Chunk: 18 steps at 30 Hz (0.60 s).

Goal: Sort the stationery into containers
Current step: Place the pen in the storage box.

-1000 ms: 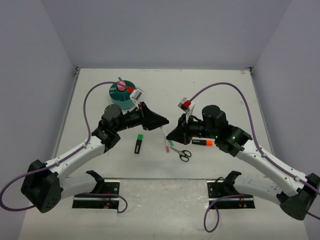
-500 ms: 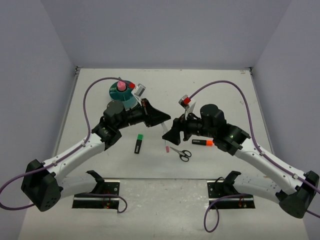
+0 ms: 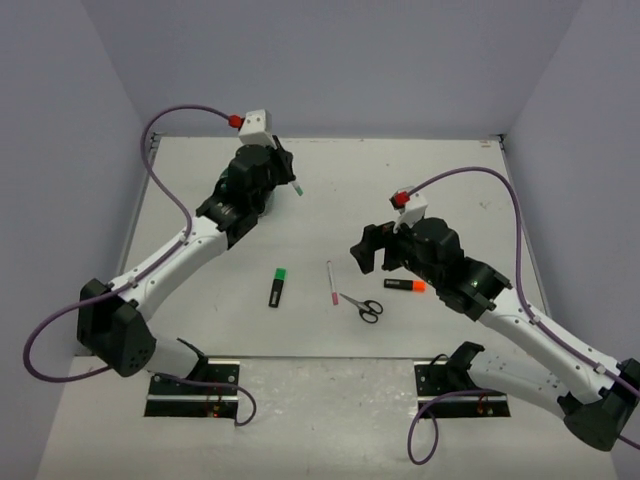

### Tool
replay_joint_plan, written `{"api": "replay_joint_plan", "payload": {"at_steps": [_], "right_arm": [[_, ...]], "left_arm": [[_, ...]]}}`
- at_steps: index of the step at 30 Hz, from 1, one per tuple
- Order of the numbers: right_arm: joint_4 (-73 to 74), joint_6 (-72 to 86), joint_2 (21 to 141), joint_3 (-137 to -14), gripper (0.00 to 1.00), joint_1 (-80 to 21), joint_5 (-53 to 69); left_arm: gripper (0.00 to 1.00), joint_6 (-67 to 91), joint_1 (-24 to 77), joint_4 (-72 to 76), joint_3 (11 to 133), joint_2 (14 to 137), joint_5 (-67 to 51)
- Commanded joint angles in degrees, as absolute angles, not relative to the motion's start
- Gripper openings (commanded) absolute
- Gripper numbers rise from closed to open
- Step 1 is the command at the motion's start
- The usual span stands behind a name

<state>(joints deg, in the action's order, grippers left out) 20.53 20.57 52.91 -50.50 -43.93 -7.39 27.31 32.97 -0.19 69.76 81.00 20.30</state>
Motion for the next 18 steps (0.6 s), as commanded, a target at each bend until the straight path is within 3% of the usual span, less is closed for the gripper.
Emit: {"api": "replay_joint_plan", "payload": {"at_steps": [1, 9, 18], "right_arm": [[19.5, 21.0, 52.4, -48.3, 0.99, -43.6, -15.8], [18.9, 21.6, 53.6, -47.2, 0.99, -43.5, -13.4], [18.8, 21.7, 55.4, -47.5, 0.99, -43.5, -10.5]], "left_arm": [[0.00, 20.0, 23.7, 6.7, 76.9, 91.4, 31.2], [0.00, 10.7, 19.1, 12.9, 85.5, 104.8, 26.5], [0.00, 12.1, 16.5, 13.1, 88.5, 108.6, 23.0]]}}
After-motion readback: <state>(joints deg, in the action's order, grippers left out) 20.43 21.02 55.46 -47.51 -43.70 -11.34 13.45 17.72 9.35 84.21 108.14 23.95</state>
